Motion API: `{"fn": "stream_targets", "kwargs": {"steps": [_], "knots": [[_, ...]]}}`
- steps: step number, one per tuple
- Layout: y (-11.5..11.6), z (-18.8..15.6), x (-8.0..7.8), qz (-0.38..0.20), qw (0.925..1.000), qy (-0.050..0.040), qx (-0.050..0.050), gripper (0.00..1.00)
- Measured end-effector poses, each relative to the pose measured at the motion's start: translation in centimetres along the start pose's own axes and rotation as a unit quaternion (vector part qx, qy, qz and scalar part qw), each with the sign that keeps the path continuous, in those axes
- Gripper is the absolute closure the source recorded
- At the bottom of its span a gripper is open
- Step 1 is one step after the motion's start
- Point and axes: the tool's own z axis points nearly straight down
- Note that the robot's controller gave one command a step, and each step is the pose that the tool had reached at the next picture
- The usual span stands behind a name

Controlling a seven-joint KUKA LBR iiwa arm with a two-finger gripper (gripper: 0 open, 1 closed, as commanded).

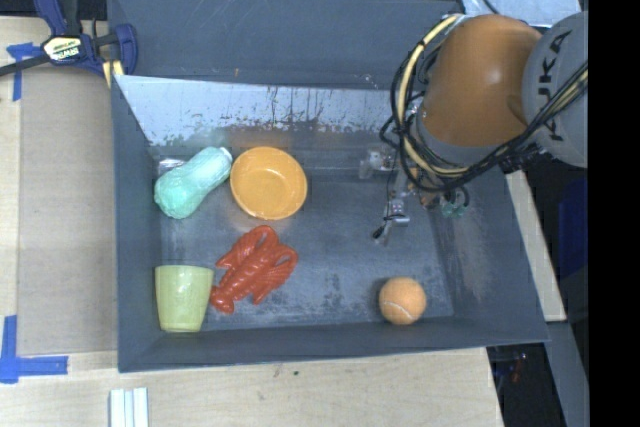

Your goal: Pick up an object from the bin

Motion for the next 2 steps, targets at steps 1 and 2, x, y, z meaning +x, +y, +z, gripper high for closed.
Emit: {"fn": "stream_targets", "kwargs": {"steps": [1, 2], "knots": [[9.9, 10.5, -4.1, -0.228, 0.9737, -0.0006, -0.002, 0.00], [8.3, 1.9, -2.0, -0.077, 0.9971, -0.0025, 0.000, 0.00]]}}
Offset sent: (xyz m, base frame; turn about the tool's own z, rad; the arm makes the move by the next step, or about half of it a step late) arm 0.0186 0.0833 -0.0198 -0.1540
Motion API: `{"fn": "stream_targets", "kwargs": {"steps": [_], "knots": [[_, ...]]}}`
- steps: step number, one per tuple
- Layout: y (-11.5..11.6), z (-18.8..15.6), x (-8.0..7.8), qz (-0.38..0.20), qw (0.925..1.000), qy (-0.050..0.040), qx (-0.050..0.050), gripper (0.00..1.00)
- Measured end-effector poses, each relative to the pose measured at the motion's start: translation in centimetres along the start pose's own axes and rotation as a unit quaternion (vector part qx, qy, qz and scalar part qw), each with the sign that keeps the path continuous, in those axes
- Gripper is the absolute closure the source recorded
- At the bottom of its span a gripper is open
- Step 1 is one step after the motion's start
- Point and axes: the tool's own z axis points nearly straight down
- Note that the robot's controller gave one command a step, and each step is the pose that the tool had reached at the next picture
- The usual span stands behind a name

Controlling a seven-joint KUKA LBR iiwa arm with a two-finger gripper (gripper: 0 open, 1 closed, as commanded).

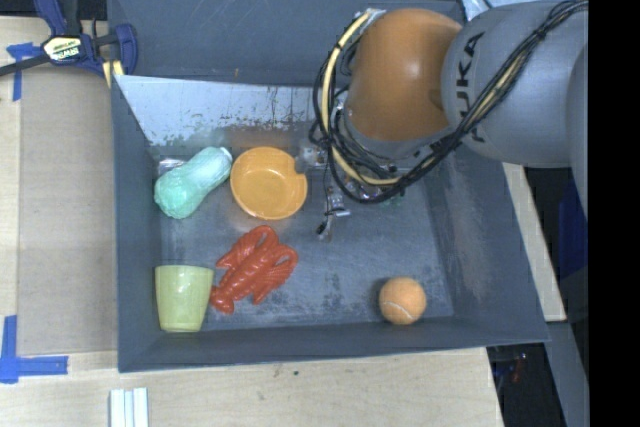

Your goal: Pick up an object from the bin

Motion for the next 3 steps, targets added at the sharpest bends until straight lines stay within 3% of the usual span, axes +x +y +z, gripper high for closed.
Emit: {"fn": "stream_targets", "kwargs": {"steps": [1, 2, 3], "knots": [[9.7, 5.6, 4.9, -0.266, 0.9639, 0.0058, -0.005, 0.00], [7.0, 8.3, 3.8, -0.132, 0.9913, -0.0001, 0.000, 0.00], [9.0, 8.2, 3.9, -0.252, 0.9678, -0.0029, -0.004, 1.00]]}}
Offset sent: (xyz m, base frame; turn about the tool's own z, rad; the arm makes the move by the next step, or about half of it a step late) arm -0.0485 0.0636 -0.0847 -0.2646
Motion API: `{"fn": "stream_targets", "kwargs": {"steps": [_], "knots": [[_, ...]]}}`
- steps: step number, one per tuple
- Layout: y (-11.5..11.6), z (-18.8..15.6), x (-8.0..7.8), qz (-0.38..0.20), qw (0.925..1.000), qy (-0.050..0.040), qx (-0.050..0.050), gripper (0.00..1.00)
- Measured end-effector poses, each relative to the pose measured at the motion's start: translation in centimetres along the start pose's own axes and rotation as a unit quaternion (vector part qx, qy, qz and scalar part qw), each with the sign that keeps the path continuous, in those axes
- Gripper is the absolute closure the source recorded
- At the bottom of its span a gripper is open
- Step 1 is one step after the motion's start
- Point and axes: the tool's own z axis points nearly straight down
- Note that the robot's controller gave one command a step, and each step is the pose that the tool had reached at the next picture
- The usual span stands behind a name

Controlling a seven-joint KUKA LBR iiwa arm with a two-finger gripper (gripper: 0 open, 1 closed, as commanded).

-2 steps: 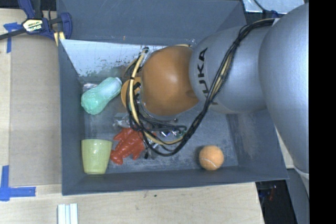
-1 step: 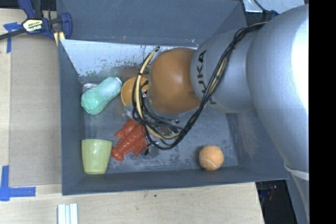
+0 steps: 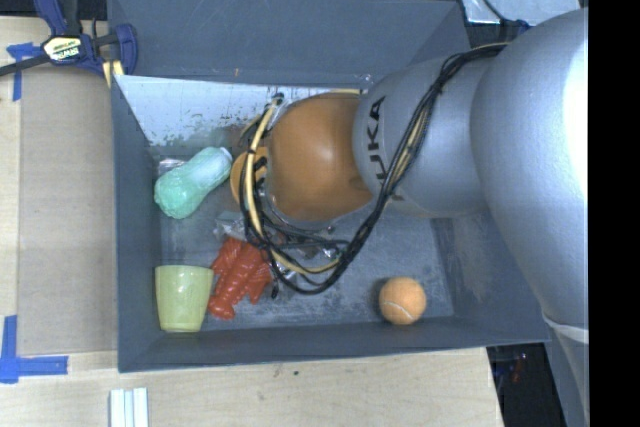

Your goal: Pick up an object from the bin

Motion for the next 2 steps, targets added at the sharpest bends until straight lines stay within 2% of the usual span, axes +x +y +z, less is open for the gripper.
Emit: {"fn": "stream_targets", "kwargs": {"steps": [1, 2], "knots": [[0.0, 0.0, 0.0, 0.001, 1.0000, 0.0000, 0.000, 1.00], [0.1, -2.2, 0.1, 0.002, 1.0000, 0.0016, -0.001, 1.00]]}}
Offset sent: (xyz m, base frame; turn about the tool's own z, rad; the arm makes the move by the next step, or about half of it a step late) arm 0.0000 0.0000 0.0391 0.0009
